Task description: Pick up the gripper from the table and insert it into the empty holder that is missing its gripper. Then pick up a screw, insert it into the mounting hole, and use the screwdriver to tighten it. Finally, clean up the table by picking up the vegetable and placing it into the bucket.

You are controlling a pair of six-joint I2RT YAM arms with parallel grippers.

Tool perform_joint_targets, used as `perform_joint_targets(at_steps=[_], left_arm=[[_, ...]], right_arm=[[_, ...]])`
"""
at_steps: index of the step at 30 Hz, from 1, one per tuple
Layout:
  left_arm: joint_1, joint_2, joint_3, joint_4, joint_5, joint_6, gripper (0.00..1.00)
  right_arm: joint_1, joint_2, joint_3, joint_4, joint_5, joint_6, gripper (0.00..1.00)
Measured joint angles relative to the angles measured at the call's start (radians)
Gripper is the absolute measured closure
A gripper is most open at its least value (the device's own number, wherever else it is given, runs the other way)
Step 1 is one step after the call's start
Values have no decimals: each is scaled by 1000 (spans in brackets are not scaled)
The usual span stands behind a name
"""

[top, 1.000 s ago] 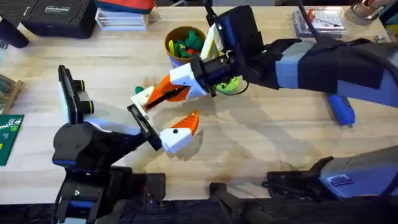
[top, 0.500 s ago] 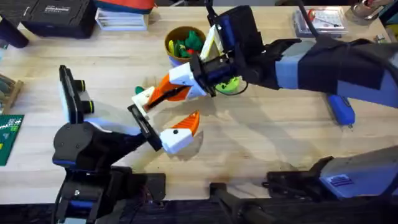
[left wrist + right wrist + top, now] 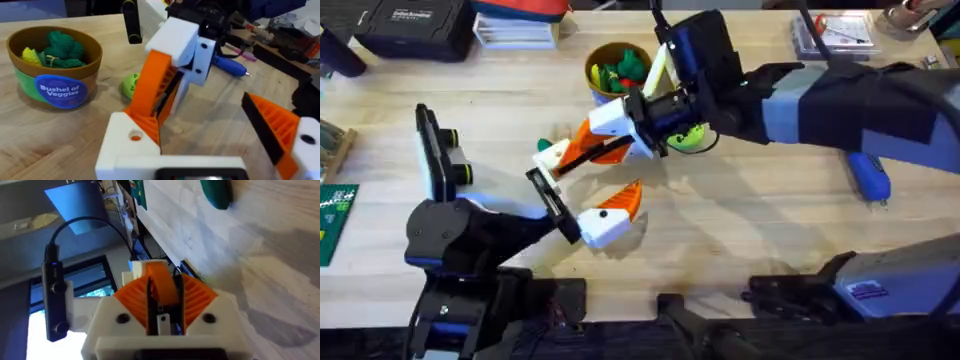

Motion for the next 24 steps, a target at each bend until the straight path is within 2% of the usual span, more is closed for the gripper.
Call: perform_joint_targets(at_steps=[3, 9, 20, 24], left_arm=[[-7, -3, 0, 0, 29, 14, 30], [-12, -3, 0, -1, 26, 21, 30], [-13, -3, 0, 0, 39, 46, 30], [-18, -4, 0, -2, 65, 48, 30]], right_arm=[[5, 3, 0, -2, -1, 0, 683], [6, 5, 0, -8, 3, 3, 580], [-12, 5, -6, -12, -16, 3, 454], [-30, 5, -8, 19, -45, 3, 297]])
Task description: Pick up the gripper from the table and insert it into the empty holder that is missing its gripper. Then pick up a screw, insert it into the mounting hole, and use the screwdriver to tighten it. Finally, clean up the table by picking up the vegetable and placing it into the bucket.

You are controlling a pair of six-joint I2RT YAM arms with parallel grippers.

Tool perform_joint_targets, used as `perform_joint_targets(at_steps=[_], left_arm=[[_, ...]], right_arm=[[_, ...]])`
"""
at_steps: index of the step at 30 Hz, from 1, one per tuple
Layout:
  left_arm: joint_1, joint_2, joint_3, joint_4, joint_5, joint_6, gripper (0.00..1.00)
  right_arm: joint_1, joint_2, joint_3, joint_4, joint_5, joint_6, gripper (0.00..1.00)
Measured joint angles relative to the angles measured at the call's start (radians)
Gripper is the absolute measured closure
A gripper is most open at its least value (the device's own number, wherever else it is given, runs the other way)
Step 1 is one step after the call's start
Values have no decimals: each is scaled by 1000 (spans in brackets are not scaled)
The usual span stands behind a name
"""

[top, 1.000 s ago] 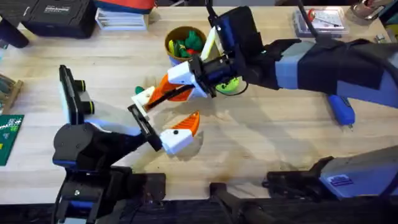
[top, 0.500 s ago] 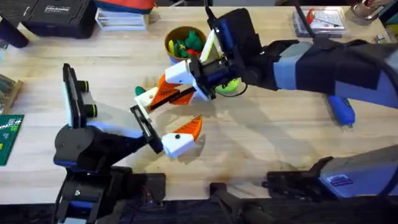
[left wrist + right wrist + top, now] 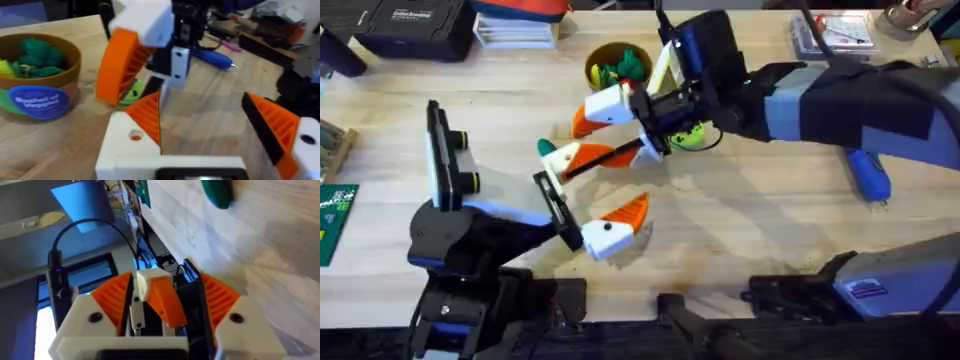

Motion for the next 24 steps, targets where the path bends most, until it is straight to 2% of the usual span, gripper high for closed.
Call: perform_joint_targets(at_steps=[6, 9, 10, 16, 20, 24], left_arm=[[-10, 0, 0, -4, 32, 0, 30], [-10, 0, 0, -4, 34, 0, 31], [-10, 0, 0, -4, 35, 0, 32], [-10, 0, 0, -4, 38, 0, 31], [-10, 0, 0, -4, 38, 0, 31], [-10, 0, 0, -4, 38, 0, 31]], right_arm=[[-16, -2, 0, 24, -16, 1, 187], [-25, -7, 0, 42, -17, -1, 30], [-31, -7, 0, 46, -16, -3, 13], [-71, -10, 0, 44, 45, -44, 7], [-89, -53, 0, 19, 158, -119, 7], [-100, -157, 1, -111, 307, -251, 7]])
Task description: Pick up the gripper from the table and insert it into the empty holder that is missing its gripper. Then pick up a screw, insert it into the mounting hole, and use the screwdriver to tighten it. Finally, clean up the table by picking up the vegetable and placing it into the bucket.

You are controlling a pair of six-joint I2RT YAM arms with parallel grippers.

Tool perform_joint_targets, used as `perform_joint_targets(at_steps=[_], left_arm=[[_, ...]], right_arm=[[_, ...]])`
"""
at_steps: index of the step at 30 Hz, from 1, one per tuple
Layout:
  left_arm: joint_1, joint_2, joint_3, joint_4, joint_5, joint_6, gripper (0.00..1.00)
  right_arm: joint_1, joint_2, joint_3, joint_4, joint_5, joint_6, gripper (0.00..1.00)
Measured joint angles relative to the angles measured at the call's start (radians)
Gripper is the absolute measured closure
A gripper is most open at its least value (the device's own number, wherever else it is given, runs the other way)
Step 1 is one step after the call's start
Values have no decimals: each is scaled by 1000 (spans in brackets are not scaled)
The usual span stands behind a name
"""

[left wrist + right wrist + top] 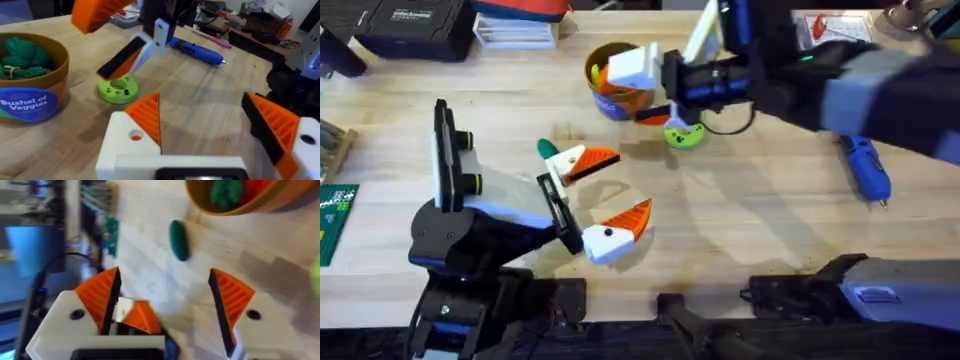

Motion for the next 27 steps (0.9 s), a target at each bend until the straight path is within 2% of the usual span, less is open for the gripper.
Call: perform_joint_targets(at_steps=[7, 12, 19, 21, 27], left_arm=[[0, 0, 0, -3, 2, 0, 31], [0, 0, 0, -6, 5, 0, 30], [0, 0, 0, -7, 14, 0, 30], [0, 0, 0, -8, 23, 6, 30], [0, 0, 0, -11, 58, 39, 31]], right_arm=[[19, -163, 9, -304, 350, -353, 7], [48, -180, 10, -428, 569, -515, 7], [48, -172, 11, -458, 663, -651, 14], [48, -154, 11, -457, 673, -686, 51], [48, -69, 11, -457, 686, -753, 257]])
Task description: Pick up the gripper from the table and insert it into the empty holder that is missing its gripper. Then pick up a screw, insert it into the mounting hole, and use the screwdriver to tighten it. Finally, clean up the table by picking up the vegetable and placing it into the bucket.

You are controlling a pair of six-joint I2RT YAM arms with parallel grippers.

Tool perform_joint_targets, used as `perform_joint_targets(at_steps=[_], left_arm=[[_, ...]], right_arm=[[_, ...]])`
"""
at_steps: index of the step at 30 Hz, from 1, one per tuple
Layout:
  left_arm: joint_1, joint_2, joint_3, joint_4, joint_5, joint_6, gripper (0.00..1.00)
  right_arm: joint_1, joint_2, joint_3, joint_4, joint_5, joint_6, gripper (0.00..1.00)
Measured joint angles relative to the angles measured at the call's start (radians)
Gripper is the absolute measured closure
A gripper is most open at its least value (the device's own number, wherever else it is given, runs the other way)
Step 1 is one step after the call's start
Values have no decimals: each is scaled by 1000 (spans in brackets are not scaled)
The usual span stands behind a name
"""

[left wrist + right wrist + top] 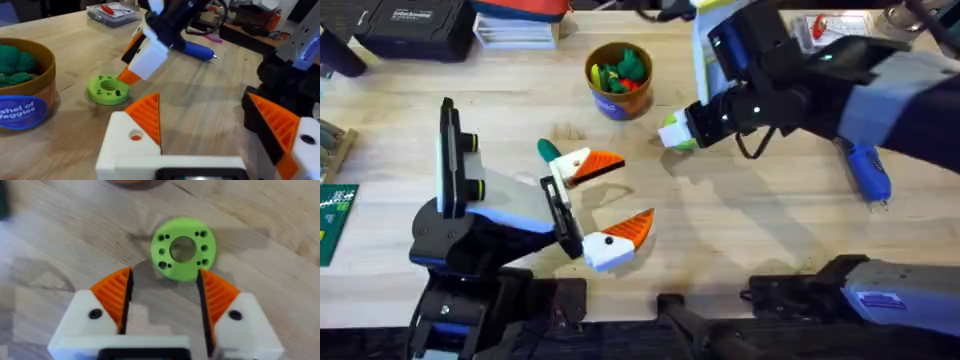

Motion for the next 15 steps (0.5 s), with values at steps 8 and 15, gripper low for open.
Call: perform_joint_targets(at_steps=[8, 15], left_arm=[[0, 0, 0, -2, 13, 13, 32], [0, 0, 0, -3, 14, 13, 30]], right_arm=[[3, 108, 0, 70, 6, -23, 589], [8, 152, 0, 75, 10, -26, 694]])
